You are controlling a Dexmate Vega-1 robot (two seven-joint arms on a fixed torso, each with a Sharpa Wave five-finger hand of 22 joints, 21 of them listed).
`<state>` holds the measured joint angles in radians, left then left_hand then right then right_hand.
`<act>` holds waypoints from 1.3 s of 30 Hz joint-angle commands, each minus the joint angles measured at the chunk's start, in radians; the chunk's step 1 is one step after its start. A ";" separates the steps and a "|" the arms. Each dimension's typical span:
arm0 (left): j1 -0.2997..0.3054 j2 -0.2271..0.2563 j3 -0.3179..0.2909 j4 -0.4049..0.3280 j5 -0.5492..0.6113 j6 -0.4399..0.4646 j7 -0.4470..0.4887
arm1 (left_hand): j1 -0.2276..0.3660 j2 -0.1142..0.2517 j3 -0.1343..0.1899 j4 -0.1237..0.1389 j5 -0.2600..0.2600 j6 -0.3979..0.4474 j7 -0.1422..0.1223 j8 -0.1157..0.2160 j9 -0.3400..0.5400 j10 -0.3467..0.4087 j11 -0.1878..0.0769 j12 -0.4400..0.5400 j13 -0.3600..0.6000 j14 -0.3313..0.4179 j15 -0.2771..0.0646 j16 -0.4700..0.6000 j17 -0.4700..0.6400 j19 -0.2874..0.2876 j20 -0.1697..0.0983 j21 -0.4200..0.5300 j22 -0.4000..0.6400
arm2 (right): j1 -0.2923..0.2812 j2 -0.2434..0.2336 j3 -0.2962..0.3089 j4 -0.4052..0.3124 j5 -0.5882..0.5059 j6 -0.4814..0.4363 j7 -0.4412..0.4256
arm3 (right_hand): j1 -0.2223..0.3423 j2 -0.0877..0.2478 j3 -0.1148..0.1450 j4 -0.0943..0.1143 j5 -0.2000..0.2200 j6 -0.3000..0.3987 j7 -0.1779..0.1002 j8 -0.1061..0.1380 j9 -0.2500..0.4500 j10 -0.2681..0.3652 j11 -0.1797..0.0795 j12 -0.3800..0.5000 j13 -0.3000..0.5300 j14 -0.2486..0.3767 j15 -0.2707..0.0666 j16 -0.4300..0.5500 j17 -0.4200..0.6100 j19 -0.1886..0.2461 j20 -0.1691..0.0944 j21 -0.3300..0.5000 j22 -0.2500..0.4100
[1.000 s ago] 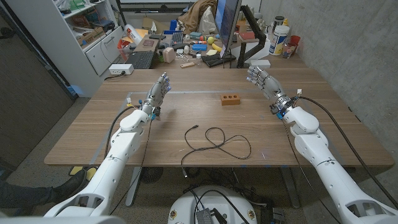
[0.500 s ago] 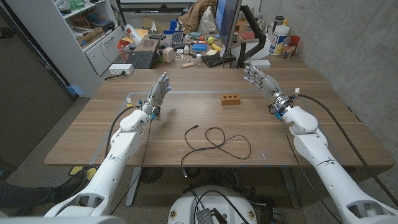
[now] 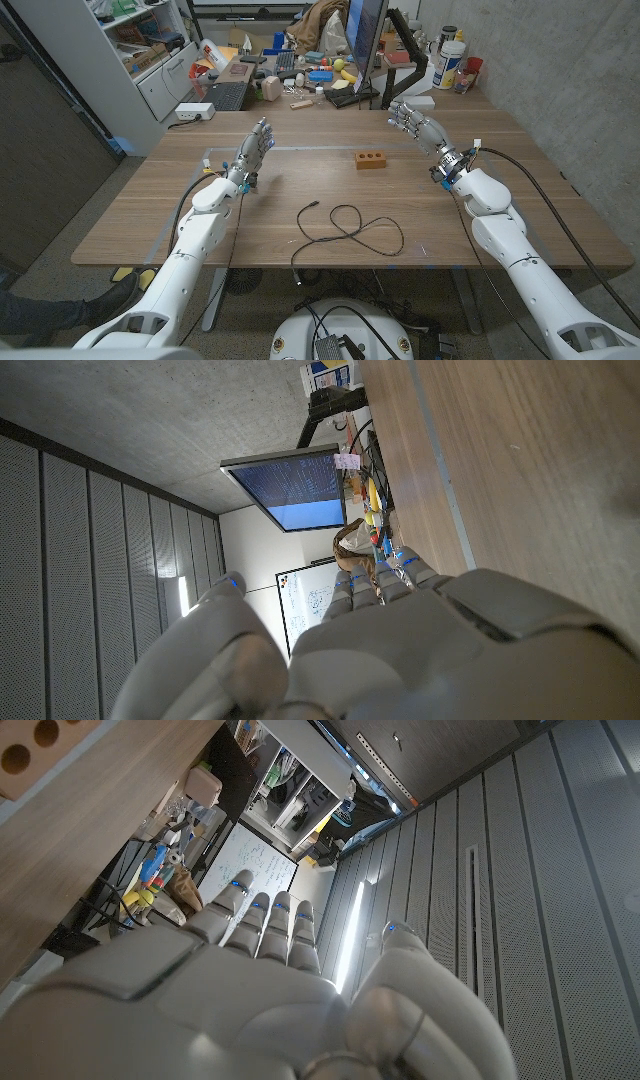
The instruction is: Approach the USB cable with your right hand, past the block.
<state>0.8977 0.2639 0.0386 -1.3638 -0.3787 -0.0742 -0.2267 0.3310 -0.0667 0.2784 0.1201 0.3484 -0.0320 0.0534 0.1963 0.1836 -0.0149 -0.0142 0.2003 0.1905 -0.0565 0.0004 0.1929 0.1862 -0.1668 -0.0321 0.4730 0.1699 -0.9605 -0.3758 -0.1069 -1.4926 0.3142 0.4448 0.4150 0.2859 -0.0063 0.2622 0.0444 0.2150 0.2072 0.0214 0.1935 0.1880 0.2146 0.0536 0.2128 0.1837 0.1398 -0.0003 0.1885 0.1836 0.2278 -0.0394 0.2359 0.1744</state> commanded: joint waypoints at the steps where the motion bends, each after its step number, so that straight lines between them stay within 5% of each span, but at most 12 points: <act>1: 0.004 0.000 -0.002 -0.008 0.000 0.002 0.000 | 0.004 0.010 -0.001 -0.002 0.005 0.005 -0.002 0.001 0.003 -0.003 -0.007 0.005 0.003 -0.005 0.007 0.004 0.001 -0.002 -0.007 -0.004 0.003 | -0.004 -0.003 -0.004 -0.012 -0.021 0.050 0.004 | 0.004 -0.003 -0.002 0.000 0.003 0.002 -0.006 0.003 0.005 0.008 0.002 0.007 0.004 0.006 -0.001 0.005 0.002 0.011 -0.013 -0.003 0.004; 26: 0.012 0.010 0.003 -0.038 0.007 0.017 0.008 | 0.006 0.014 -0.006 -0.003 0.005 0.008 -0.004 0.002 0.003 -0.002 -0.007 0.005 0.002 -0.005 0.003 0.004 0.001 0.002 -0.004 -0.017 0.003 | -0.047 -0.030 0.002 -0.046 -0.125 0.178 -0.020 | 0.004 -0.016 -0.012 -0.008 0.011 0.022 -0.031 0.010 0.005 0.038 -0.016 0.016 0.005 0.025 -0.025 0.007 0.001 0.029 -0.024 -0.009 0.004; 39: 0.014 0.011 0.004 -0.046 0.006 0.018 0.008 | 0.007 0.016 -0.008 -0.003 0.005 0.009 -0.004 0.002 0.003 -0.003 -0.011 0.004 0.002 -0.005 0.004 0.004 0.001 0.004 -0.003 -0.024 0.003 | -0.060 -0.030 0.011 -0.048 -0.289 0.259 -0.097 | 0.001 -0.021 -0.017 -0.009 0.017 0.034 -0.042 0.013 0.005 0.049 -0.023 0.019 0.005 0.036 -0.031 0.008 0.001 0.038 -0.029 -0.011 0.004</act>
<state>0.9090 0.2733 0.0413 -1.4011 -0.3715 -0.0585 -0.2192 0.3388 -0.0589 0.2741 0.1158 0.3484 -0.0267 0.0480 0.1963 0.1836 -0.0186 -0.0179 0.2003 0.1908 -0.0565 0.0004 0.1929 0.1862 -0.1668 -0.0321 0.4509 0.1698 -1.0083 -0.4036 -0.1016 -1.5361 0.1512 0.6354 0.3758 0.2862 -0.0172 0.2511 0.0333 0.2230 0.2321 -0.0144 0.2013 0.1880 0.2520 0.0304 0.2283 0.1837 0.1682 -0.0288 0.1927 0.1814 0.2550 -0.0377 0.2282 0.1743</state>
